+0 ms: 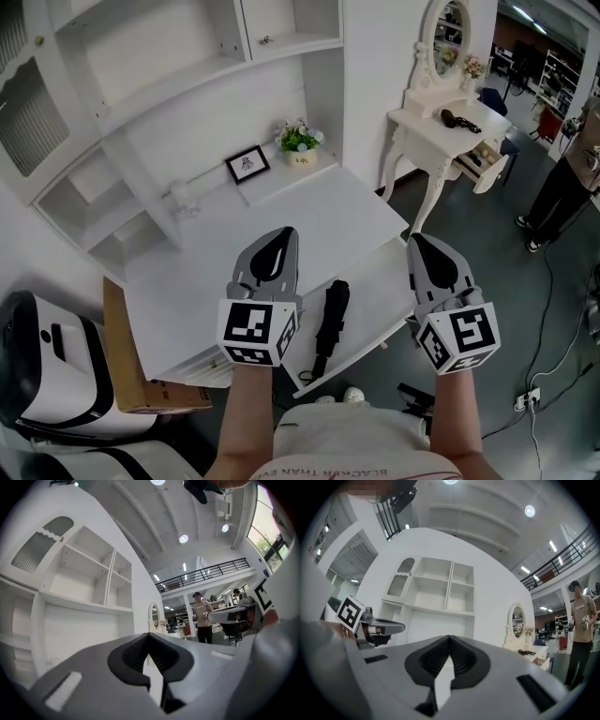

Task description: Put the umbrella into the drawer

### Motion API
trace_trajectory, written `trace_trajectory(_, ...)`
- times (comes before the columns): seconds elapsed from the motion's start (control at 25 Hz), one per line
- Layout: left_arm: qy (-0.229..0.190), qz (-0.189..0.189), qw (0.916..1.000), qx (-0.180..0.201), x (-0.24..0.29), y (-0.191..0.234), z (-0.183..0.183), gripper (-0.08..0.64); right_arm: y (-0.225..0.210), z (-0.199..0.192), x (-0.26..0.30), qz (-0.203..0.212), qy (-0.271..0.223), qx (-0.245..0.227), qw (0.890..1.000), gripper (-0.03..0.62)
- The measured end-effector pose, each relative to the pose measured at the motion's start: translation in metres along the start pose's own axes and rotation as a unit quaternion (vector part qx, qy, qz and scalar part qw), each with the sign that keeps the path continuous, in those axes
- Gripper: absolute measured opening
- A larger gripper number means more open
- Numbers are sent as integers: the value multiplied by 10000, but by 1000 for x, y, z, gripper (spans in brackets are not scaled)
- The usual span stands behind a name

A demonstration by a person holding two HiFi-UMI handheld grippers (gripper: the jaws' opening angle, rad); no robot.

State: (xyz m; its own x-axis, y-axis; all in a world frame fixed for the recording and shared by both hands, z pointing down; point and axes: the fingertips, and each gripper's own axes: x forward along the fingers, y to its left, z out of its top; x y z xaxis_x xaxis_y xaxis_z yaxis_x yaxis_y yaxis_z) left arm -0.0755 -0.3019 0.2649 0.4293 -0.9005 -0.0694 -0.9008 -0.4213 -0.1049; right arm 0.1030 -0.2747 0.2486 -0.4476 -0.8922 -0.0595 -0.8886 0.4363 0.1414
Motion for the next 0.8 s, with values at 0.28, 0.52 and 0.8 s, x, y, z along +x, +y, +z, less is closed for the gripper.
trace_trajectory(0.28,-575,73,9983,58,-13,9,31,9,2,20,3,128,-121,-130,9998,8)
trace_trajectory(0.52,-775,111,9968,128,-20,12,47,9,5,27,3,165,-161,-241,9994,8)
trace_trajectory(0.8,-732,71,9961,490,-18,3,47,9,6,21,3,128,-73,-274,9995,6)
